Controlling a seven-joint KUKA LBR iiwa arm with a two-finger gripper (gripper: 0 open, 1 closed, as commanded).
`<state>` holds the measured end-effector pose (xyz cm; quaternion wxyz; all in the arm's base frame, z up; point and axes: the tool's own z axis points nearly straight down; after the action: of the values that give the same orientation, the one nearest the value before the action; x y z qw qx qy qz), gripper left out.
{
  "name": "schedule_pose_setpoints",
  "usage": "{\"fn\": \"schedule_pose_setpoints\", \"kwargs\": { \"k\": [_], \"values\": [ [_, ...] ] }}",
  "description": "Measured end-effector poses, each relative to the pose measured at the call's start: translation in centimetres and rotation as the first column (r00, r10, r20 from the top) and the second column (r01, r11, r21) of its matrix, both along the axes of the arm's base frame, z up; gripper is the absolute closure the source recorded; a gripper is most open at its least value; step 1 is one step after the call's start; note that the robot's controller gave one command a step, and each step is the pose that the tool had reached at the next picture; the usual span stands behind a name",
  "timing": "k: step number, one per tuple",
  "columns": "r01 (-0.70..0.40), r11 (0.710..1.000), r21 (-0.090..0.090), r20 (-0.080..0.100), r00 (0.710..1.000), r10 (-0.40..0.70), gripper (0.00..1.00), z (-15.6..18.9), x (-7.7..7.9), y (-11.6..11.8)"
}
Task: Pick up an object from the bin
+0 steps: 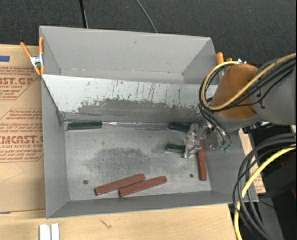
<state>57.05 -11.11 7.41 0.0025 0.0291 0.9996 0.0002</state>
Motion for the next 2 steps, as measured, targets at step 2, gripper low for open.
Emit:
{"fn": "schedule_pose_setpoints", "kwargs": {
  "k": [2],
  "values": [
    [-0.014, 1.000, -0.001, -0.003, 1.000, 0.014, 1.00, 12.46, -2.99, -1.05]
  ]
}}
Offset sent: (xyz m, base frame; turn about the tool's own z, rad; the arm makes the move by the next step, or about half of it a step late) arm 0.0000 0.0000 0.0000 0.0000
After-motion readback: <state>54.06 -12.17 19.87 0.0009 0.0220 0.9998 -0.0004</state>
